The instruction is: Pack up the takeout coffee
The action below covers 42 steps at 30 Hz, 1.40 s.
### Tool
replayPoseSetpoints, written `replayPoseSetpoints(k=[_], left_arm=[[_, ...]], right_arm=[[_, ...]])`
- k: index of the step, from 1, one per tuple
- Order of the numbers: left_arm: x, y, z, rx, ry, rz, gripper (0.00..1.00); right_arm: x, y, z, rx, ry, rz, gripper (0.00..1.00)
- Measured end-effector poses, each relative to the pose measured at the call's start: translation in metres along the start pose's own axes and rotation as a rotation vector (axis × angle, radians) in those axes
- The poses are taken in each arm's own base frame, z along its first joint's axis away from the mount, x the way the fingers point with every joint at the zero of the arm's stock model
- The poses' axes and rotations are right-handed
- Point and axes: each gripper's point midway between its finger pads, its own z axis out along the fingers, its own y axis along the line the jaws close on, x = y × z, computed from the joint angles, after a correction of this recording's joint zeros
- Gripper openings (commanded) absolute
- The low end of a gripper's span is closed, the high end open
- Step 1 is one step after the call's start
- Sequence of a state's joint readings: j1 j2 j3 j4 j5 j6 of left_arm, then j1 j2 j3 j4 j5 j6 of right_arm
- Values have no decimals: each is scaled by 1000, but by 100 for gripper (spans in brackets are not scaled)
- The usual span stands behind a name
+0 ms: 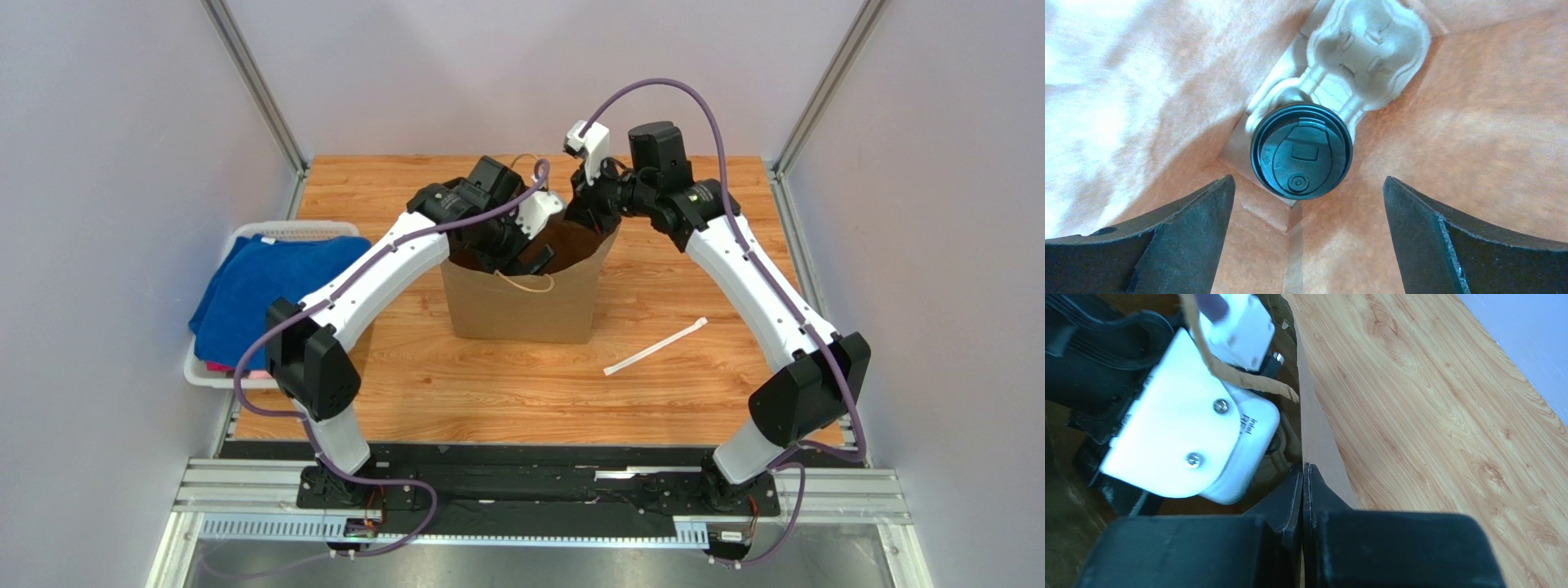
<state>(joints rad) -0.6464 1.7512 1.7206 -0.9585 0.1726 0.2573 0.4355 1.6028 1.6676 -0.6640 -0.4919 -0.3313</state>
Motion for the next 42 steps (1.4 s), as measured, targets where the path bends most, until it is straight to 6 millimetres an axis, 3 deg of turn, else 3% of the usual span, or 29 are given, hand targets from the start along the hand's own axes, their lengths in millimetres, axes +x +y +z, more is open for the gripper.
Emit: replayPoseSetpoints(k=[7,19,22,28,33,38,42], left_arm=[[-23,0,-28,-8,-59,-4,99],[-45,-2,-73,-34,-156,-6,99],[-53,-2,-93,-52,-208,-1,99],[-78,11,-138,-98,-346,-16,99],[-83,20,-160,-110,-417,-31,99],[-88,18,-178,-101,-485,-41,99],[-94,13,-192,-89,-535,-49,99]], right_arm=[[0,0,0,0,0,-7,0],[0,2,0,-4,0,-13,3],[0,4,1,-5,1,-16,10],[1,3,1,6,6,-15,34],[-1,1,1,15,5,-14,46],[-17,-1,-6,33,-25,-26,66],[-36,-3,-15,52,-64,-35,74]])
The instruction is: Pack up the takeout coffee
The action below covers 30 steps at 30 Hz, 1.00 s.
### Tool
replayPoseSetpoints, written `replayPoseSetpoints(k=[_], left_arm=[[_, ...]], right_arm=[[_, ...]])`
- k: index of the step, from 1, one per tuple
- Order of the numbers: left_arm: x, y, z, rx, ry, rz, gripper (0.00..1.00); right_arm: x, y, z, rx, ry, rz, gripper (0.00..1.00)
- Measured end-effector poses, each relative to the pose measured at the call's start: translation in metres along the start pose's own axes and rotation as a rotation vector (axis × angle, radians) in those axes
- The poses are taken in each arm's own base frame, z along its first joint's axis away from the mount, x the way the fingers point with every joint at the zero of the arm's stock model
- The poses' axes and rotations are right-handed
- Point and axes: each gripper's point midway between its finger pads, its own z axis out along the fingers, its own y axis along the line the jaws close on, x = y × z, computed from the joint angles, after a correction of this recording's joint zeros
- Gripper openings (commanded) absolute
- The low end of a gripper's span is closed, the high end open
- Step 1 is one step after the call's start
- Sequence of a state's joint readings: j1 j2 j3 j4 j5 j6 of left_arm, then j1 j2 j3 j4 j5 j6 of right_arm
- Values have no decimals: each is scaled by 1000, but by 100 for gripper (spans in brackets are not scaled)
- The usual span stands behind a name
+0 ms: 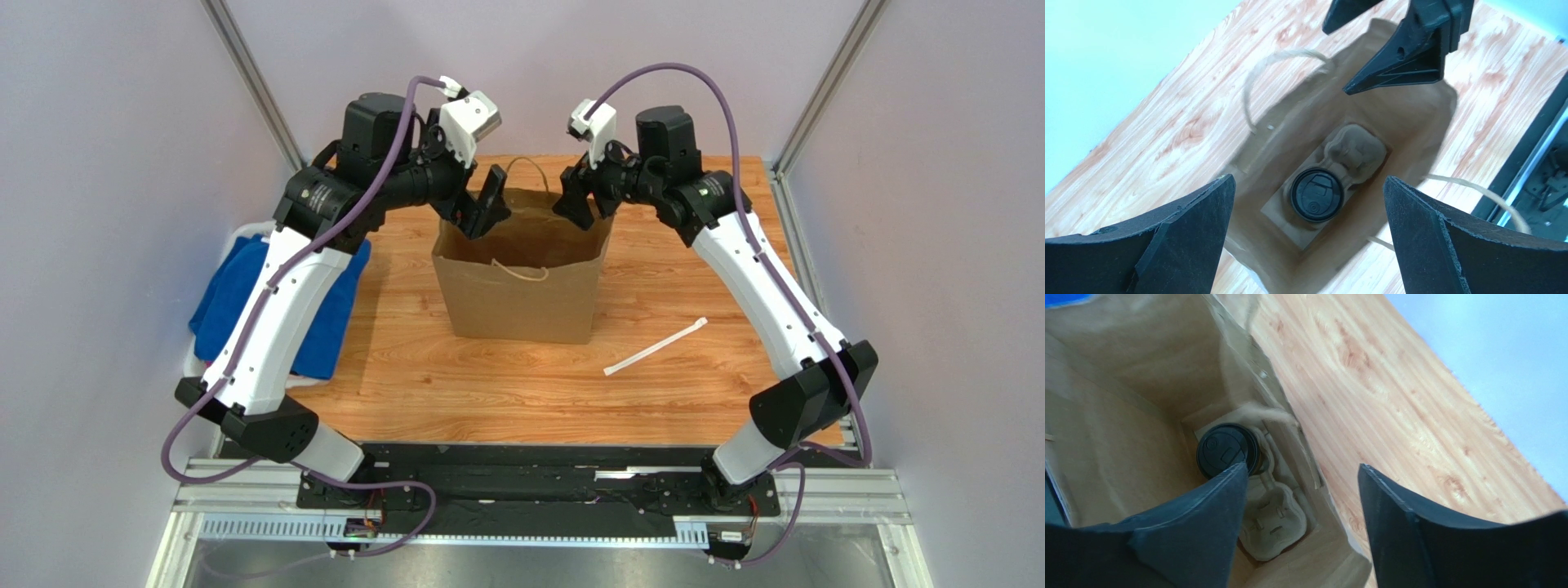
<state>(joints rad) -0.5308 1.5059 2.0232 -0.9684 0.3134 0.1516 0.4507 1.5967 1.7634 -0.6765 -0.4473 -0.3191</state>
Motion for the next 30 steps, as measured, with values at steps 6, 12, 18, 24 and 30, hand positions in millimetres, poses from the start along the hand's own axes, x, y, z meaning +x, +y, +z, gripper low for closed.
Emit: replayPoseSetpoints(k=[6,12,18,24,30], left_arm=[[-6,11,-8,-15,-36,-58,99],[-3,35,-18,-35,-53,-154,99],[5,57,-24,-44,-65,-252,99],[17,58,-21,-22,-42,-293,99],[29,59,-19,-14,-13,-329,99]], right_arm=[[-30,5,-38,32,-76,-29,76],[-32,9,-128,118,-138,-119,75],[69,33,-172,121,52,-237,70],[204,53,-148,-127,402,-304,61],[278,51,-128,-290,567,-394,55]])
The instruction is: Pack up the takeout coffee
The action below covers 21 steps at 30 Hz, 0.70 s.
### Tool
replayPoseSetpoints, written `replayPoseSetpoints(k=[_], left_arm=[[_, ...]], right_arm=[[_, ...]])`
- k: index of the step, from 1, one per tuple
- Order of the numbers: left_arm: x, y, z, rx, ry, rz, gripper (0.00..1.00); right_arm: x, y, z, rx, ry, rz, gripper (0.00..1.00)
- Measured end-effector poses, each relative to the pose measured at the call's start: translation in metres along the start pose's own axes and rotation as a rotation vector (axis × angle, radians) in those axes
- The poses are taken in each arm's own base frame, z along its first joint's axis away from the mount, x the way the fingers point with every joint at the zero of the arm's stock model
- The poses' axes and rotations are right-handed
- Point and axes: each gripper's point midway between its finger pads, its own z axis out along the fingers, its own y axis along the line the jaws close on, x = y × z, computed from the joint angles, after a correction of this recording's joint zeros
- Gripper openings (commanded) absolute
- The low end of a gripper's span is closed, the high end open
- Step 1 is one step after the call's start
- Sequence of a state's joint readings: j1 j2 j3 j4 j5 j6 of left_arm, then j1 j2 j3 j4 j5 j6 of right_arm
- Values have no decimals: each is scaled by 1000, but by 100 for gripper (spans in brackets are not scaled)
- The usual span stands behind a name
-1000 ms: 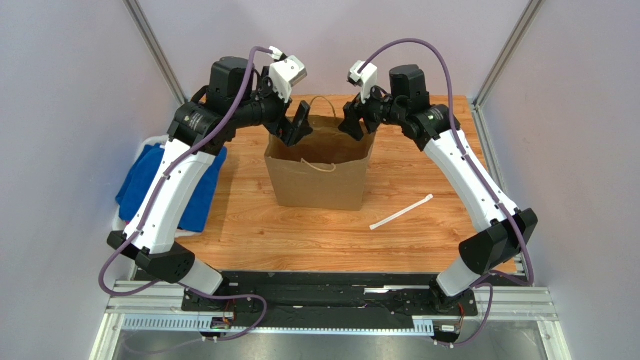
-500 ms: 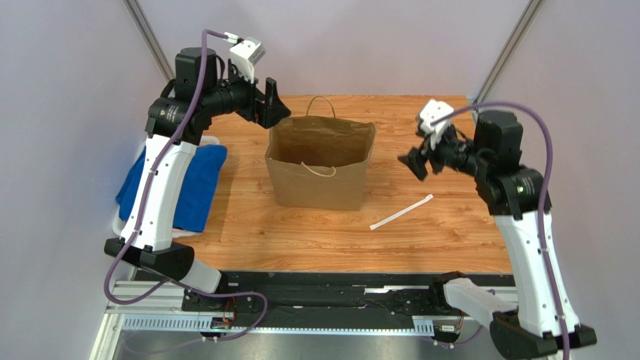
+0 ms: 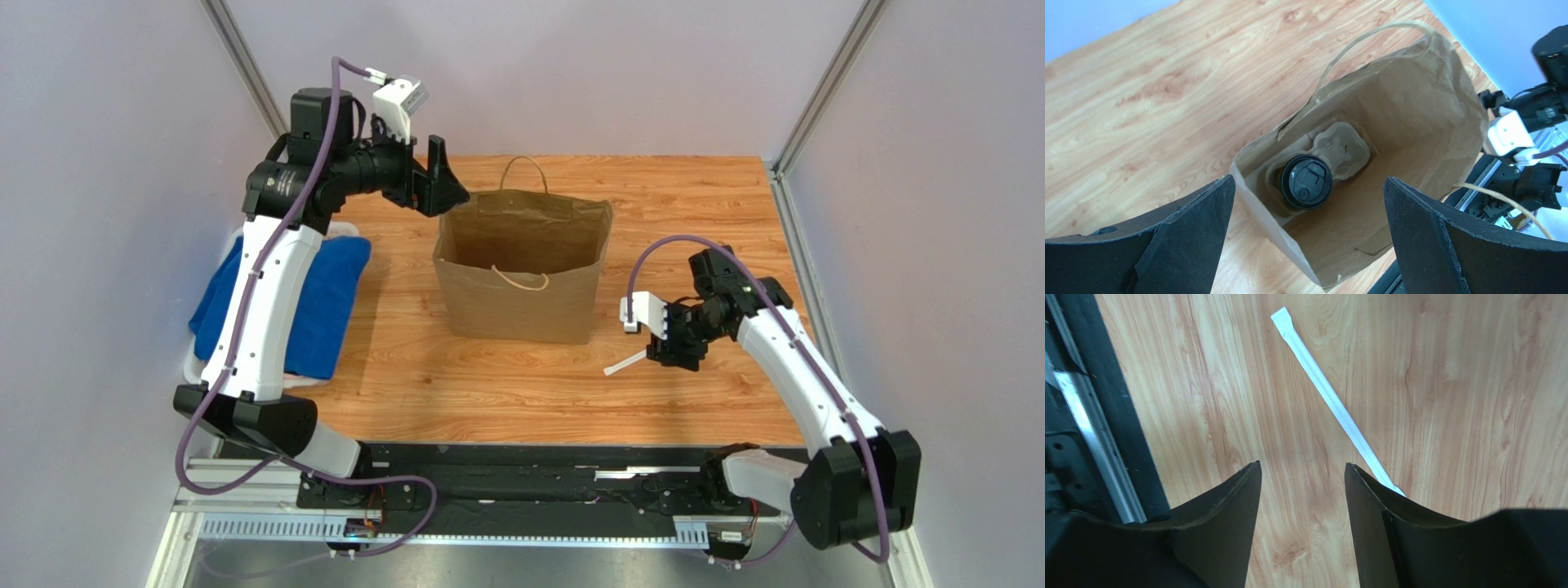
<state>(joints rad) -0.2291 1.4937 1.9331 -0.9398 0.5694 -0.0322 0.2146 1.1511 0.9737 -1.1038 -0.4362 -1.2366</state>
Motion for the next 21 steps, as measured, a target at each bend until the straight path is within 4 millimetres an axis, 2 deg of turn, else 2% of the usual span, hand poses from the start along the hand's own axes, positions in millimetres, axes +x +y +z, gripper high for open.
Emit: replayPoseSetpoints(k=[9,17,21], left_arm=[[27,12,1,-22,64,-58,99],[28,15,-5,-33,59,-66,99],[28,18,-7,-38,58,-72,99]], right_arm=[[34,-24,50,-42,87,-175,49],[59,-38,86,-78,155,-248,47],[67,-43,98,-88,171,-262,36]])
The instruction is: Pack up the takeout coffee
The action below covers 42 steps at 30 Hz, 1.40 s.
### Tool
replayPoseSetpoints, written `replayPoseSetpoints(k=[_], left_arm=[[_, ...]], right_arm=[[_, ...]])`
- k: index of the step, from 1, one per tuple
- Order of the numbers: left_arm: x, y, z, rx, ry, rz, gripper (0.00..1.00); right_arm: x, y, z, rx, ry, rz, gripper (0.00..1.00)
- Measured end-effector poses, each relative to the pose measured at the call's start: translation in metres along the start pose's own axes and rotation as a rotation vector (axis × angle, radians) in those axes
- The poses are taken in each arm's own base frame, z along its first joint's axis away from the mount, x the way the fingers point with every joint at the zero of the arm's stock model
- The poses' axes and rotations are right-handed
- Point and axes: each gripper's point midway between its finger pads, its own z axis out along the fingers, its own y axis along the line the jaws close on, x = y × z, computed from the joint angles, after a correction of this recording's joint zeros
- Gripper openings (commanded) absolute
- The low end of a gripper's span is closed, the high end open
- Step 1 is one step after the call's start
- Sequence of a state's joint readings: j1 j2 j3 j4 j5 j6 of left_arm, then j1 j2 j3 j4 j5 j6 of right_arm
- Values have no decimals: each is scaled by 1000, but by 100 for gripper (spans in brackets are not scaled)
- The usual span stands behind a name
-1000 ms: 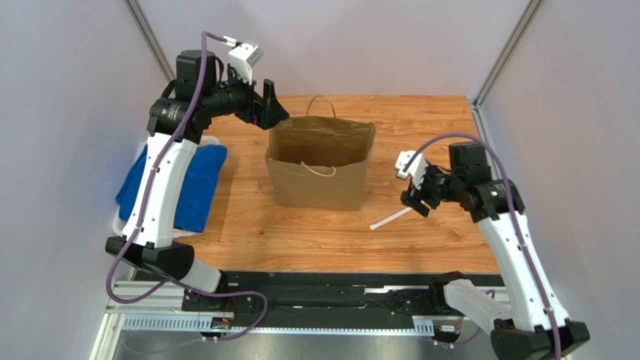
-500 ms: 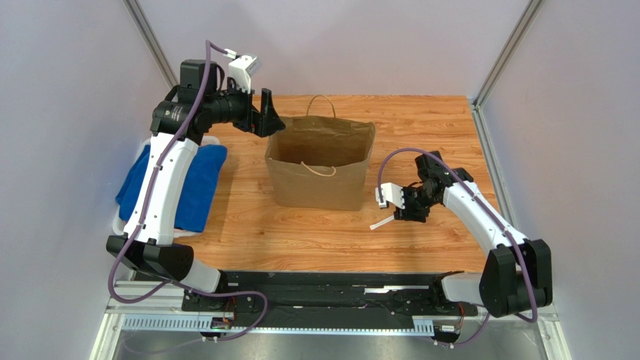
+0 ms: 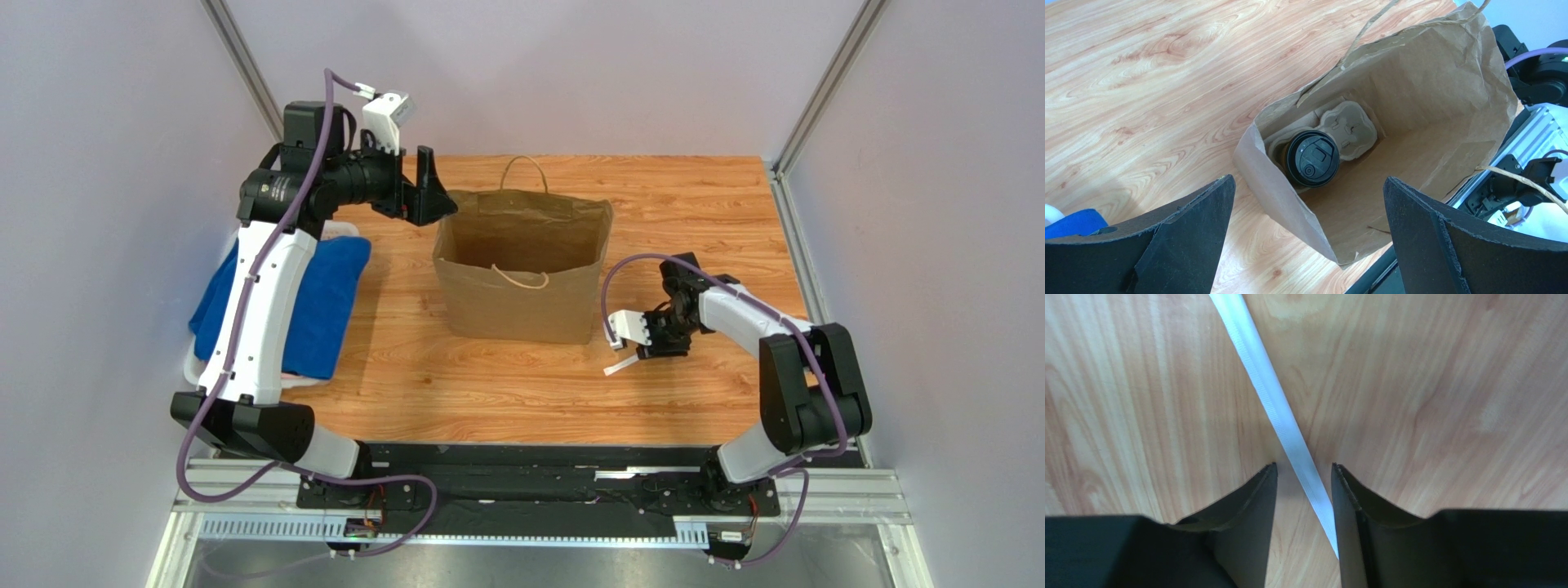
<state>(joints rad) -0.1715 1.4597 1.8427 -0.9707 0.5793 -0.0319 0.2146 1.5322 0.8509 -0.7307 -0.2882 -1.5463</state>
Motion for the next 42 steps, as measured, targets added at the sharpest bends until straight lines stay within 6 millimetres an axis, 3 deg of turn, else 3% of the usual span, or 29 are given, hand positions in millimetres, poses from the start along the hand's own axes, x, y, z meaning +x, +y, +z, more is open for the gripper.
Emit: replayPoseSetpoints(k=[5,12,18,20,23,27,29,32,35,39,42], left_arm=[[2,4,-1,-5,3,-7,99],[2,6,-2,-1,4,-10,99],[1,11,3,2,12,-17,99],[1,12,5,4,15,-19,99],[-2,13,7,7,16,-19,99],[-5,16,7,4,9,-20,99],[-5,17,8,2,7,-23,99],[-7,20,10,2,1,-27,99],[-8,22,14,2,1,-35,99],[-9,24,16,-1,-3,-39,99],[-10,26,16,-7,-8,-40,99]], right_arm=[[2,3,2,-30,6,-9,25],[3,13,2,-17,12,-51,1],[13,23,-7,-1,40,9,0],[17,28,-20,-3,47,67,0],[12,10,-65,89,36,146,0],[-20,-60,-171,386,-66,237,0],[-49,-93,-234,540,-171,267,0],[-105,-125,-320,718,-386,310,0],[-176,-147,-400,826,-676,320,0],[-257,-161,-455,790,-969,277,0],[-301,-164,-452,681,-1097,276,0]])
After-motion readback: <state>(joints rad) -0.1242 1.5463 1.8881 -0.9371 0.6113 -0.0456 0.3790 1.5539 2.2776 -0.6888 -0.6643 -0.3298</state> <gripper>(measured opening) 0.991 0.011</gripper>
